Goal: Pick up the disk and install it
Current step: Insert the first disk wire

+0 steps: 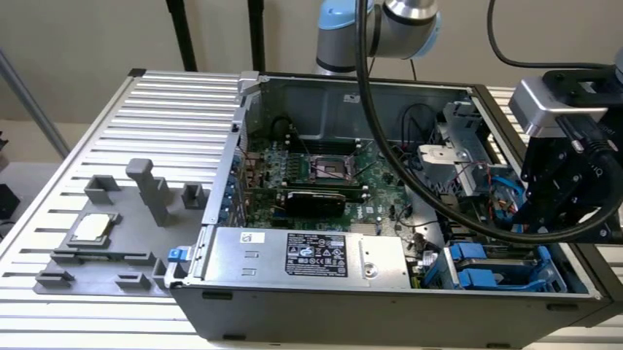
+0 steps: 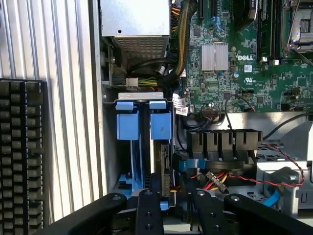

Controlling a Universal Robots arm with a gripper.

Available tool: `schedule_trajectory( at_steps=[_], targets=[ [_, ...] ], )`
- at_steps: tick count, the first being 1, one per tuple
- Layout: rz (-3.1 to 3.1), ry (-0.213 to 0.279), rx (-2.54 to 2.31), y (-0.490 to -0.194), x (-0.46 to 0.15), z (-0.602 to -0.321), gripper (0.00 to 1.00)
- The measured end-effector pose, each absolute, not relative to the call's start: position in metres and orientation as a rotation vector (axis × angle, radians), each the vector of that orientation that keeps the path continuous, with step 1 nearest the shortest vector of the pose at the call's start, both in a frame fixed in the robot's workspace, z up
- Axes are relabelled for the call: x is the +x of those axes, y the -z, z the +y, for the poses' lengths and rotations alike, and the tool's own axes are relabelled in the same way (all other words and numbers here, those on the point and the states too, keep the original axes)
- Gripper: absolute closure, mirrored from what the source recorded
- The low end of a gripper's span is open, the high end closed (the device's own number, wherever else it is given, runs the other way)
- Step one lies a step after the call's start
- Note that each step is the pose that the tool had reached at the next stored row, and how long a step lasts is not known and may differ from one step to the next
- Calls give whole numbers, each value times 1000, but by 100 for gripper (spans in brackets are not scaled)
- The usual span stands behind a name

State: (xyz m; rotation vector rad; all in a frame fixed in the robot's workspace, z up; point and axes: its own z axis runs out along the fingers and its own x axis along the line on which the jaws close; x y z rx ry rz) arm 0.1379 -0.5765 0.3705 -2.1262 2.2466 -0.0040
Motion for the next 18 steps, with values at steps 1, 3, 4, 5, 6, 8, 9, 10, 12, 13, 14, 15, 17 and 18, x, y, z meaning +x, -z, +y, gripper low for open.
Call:
schedule_trajectory(
  at_steps=[1, 3, 4, 5, 6, 8, 9, 10, 12, 13, 14, 15, 17, 18],
  targets=[
    [2247, 4, -2126, -371, 138, -576, 0],
    [2247, 4, -2126, -371, 138, -576, 0],
    [2247, 4, -2126, -371, 138, -577, 0],
    [2247, 4, -2126, -372, 138, -576, 0],
    [2247, 4, -2126, -374, 138, -576, 0],
    [2247, 4, -2126, -380, 138, -576, 0],
    [2247, 4, -2126, -381, 138, -576, 0],
    [2247, 4, -2126, -381, 138, -576, 0],
    [2247, 4, -2125, -381, 137, -576, 0],
    [2247, 4, -2126, -381, 136, -576, 0],
    [2247, 4, -2126, -381, 135, -575, 0],
    [2247, 4, -2126, -380, 134, -575, 0],
    [2248, 6, -2126, -378, 132, -574, 0],
    [2248, 7, -2127, -377, 131, -573, 0]
  ],
)
